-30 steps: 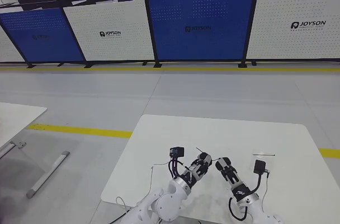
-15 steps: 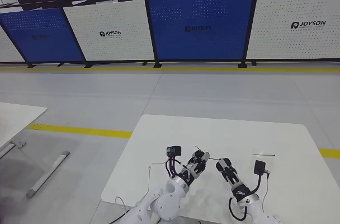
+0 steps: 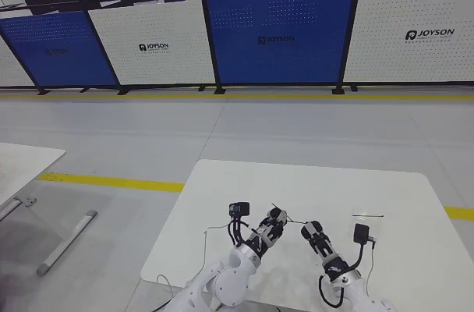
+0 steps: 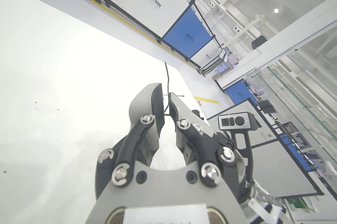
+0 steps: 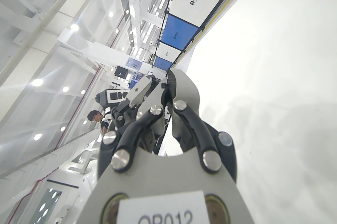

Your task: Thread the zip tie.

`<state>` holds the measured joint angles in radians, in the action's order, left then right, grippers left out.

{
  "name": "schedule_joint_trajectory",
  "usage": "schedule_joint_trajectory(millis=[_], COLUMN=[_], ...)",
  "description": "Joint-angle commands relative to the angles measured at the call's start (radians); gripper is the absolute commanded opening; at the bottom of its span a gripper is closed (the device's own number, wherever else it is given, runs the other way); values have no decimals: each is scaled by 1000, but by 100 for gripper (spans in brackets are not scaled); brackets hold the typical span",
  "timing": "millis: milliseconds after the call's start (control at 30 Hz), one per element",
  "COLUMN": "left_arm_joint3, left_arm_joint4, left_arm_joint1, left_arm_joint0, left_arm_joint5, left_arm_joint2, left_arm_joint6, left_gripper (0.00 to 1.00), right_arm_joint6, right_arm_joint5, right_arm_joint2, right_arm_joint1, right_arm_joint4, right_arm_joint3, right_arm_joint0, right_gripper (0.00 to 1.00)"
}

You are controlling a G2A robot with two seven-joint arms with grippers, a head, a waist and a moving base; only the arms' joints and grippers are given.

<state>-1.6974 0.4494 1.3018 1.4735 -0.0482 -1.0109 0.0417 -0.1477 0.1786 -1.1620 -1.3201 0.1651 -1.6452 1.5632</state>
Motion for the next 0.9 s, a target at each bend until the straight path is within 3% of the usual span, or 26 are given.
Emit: schedule_joint_trajectory(millis=[0, 67, 233, 567, 600, 633, 867], left_arm_joint3=[1, 3, 13, 13, 12, 10, 3], left_arm_joint4=[-3, -3, -9, -11, -17, -23, -55], left_arm_joint1=[0, 1, 2, 4, 4, 5, 10], left_arm_joint0=[-1, -2, -11, -13, -13, -13, -18], left_arm_joint5=[1, 1, -2, -3, -2, -3, -27], left_arm_joint2=[0, 1, 1, 7, 7, 5, -2], left_arm_joint6=[-2, -5, -8, -18, -18, -13, 22], left_gripper=[18, 16, 0, 0, 0, 0, 0], right_arm_joint6=[1, 1, -2, -5, -7, -11, -34], right_arm_joint5=[2, 5, 9, 20, 19, 18, 67], right_arm_joint2=[-1, -2, -2, -8, -8, -7, -13], right_arm_joint1=[0, 1, 2, 2, 2, 2, 6], right_arm_joint4=[1, 3, 11, -5, -9, -13, -10], right_arm_joint3=[0, 0, 0, 3, 2, 1, 4], right_arm_joint0=[1, 3, 6, 8, 8, 7, 19], right_gripper=[0, 0, 0, 0, 63, 100, 100])
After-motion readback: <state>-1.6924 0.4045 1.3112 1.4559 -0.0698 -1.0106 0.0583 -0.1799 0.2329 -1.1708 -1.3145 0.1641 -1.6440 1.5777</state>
